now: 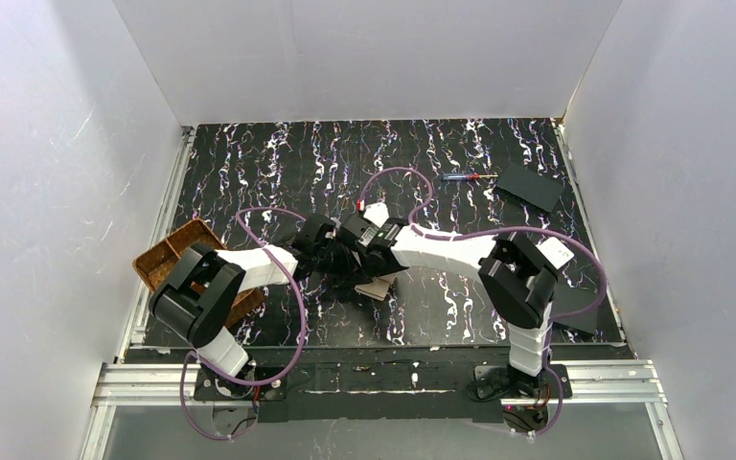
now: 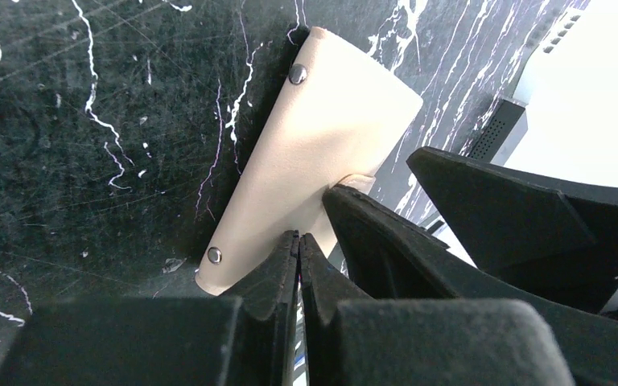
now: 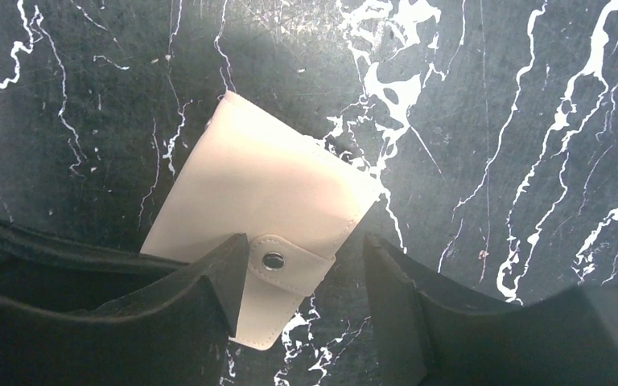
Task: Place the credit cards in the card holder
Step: Open the card holder at the center of the board.
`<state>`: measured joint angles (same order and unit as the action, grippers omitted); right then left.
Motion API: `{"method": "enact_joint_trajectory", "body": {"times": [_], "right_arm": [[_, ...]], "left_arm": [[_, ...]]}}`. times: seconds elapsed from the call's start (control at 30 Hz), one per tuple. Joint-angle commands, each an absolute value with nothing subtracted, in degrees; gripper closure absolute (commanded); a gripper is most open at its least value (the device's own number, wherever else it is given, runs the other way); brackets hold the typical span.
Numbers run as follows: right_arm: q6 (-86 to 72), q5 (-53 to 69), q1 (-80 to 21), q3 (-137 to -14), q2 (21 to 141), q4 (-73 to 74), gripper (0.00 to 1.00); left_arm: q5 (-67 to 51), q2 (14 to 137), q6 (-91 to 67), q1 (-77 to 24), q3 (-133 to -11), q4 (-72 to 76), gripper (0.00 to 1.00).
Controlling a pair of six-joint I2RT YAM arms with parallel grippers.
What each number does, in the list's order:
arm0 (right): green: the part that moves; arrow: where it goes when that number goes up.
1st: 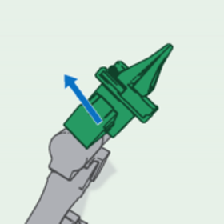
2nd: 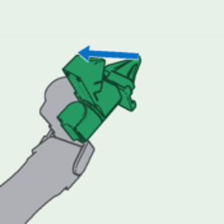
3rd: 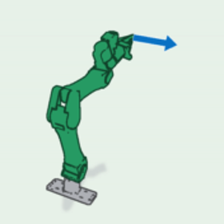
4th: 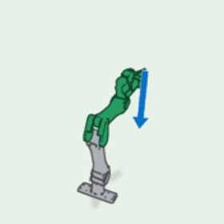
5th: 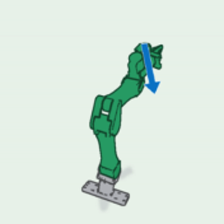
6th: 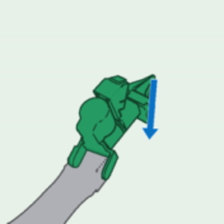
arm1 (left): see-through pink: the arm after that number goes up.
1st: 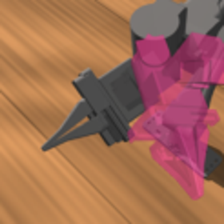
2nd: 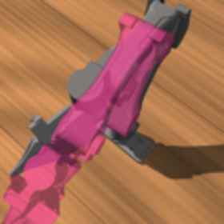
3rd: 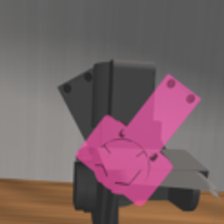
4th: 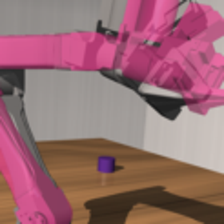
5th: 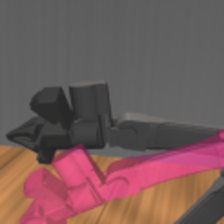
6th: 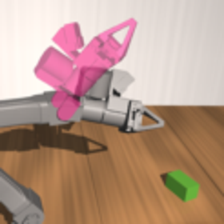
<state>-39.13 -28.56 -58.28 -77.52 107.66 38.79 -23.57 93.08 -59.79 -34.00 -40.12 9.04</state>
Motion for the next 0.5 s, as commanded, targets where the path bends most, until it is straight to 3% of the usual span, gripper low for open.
{"method": "enact_joint_trajectory", "body": {"times": [0.0, 0.17, 0.27, 0.47], "right_arm": [[-41.2, -34.7, -59.4, -80.3, 109.8, 42.2, 0.37], [-42.3, -39.3, -59.9, -80.1, 110.1, 45.6, 0.41], [-42.5, -41.3, -60.0, -78.1, 107.6, 45.7, 0.57], [-43.1, -41.0, -58.8, -73.2, 100.5, 44.7, 0.67]], "left_arm": [[-19.0, 95.6, -60.2, -35.2, -37.3, 3.1, 1.00], [-16.9, 96.8, -61.4, -35.3, -38.3, -1.8, 1.00], [-15.2, 97.7, -62.2, -35.2, -38.3, -4.7, 1.00], [-12.9, 98.9, -63.5, -35.2, -37.2, -6.2, 1.00]]}}
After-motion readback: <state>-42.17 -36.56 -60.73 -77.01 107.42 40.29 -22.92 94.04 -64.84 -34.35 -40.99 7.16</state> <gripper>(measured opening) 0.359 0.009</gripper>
